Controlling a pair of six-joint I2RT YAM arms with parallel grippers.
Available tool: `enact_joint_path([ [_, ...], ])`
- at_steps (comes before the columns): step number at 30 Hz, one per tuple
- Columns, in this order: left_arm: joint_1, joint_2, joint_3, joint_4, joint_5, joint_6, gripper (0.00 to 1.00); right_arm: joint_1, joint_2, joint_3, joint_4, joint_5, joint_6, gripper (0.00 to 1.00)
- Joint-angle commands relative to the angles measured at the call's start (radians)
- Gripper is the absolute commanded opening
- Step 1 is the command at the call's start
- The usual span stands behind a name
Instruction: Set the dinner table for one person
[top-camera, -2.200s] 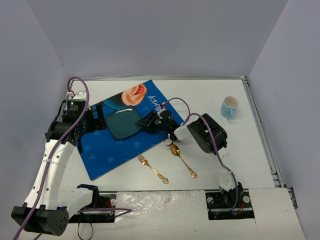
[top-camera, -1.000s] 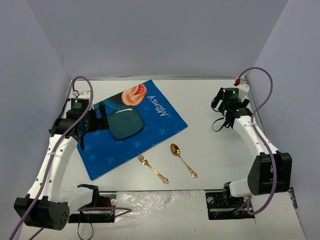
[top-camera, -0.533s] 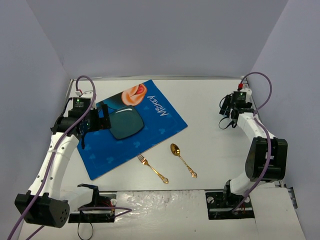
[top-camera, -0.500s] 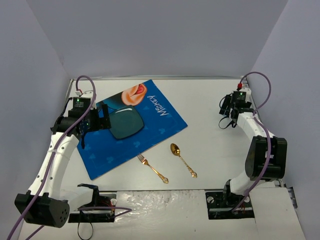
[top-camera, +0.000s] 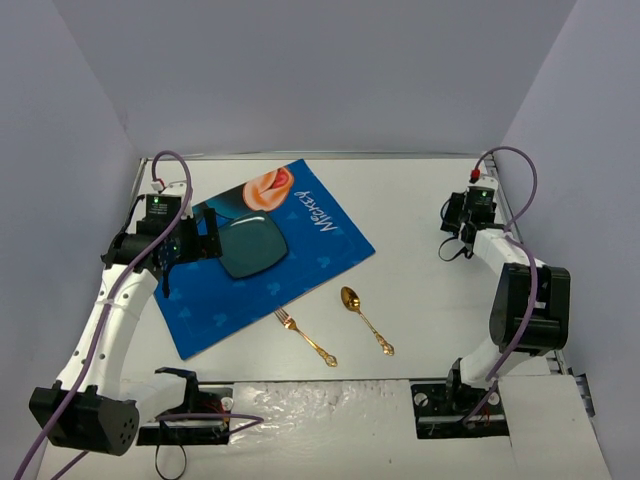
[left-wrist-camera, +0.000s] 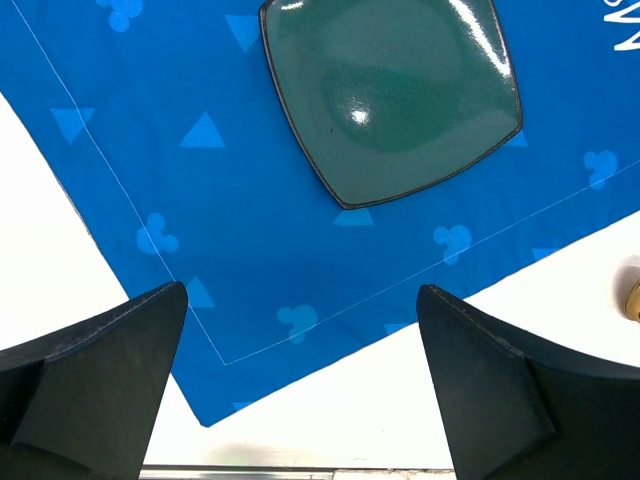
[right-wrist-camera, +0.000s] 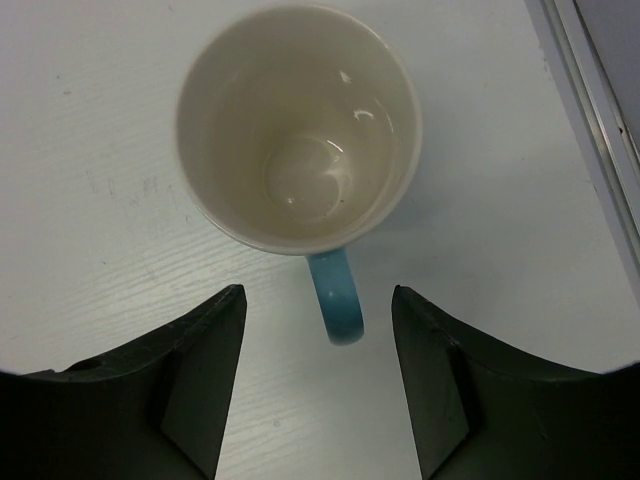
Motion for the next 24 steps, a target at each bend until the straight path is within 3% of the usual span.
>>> enact_joint_path([
  [1,-0.004,-0.015,0.008,0.037,-0.003,0.010,0.97,-0.013,-0.017,-0.021,0.146,-0.044,-0.049,0.53],
  [7,-0.004,-0.017,0.005,0.039,-0.003,0.010,0.97,-0.036,-0.033,-0.066,0.224,-0.056,-0.075,0.46],
  [24,-0.004,-0.027,0.003,0.037,-0.005,0.008,0.97,-0.067,-0.029,-0.099,0.336,-0.159,-0.102,0.40],
])
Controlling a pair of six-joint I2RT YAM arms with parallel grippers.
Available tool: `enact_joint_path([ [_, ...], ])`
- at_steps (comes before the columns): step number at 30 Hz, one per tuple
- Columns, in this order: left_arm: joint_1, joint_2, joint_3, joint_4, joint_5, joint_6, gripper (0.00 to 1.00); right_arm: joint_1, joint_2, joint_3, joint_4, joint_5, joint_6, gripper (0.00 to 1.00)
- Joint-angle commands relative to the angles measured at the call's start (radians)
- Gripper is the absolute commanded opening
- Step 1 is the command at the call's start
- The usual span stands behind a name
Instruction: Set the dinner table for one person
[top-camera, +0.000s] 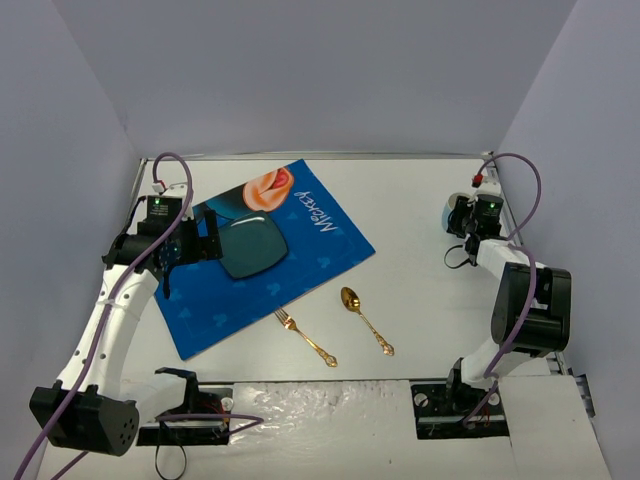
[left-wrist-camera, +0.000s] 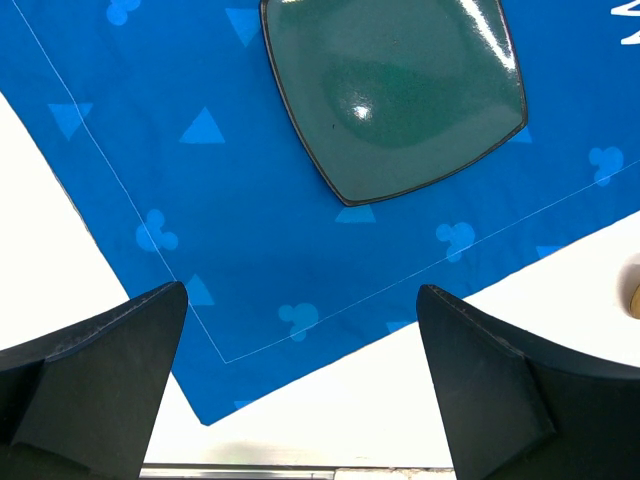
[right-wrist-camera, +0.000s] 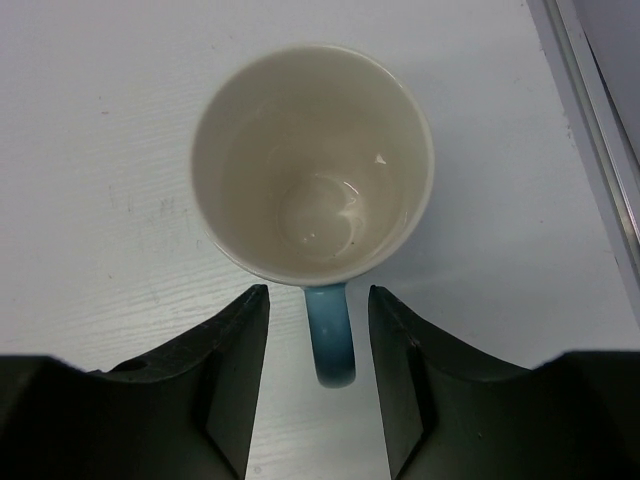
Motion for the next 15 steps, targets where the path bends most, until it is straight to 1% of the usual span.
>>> enact_joint_path([
  [1,-0.004,-0.027,0.015,0.035,-0.005,0.008,0.97,-0.011,-0.030,0.005,0.103,-0.019,-0.019,0.40],
  [9,-0.004,-0.030,0.014,0.034,-0.003,0.005,0.97,-0.013,-0.028,0.008,0.113,-0.014,-0.025,0.35],
  [12,-0.004,-0.032,0.016,0.032,-0.003,0.005,0.97,-0.016,-0.023,0.010,0.113,-0.011,-0.025,0.30],
  [15,-0.004,-0.035,0.014,0.030,-0.004,0.005,0.97,-0.018,-0.016,0.008,0.115,-0.012,-0.024,0.28],
])
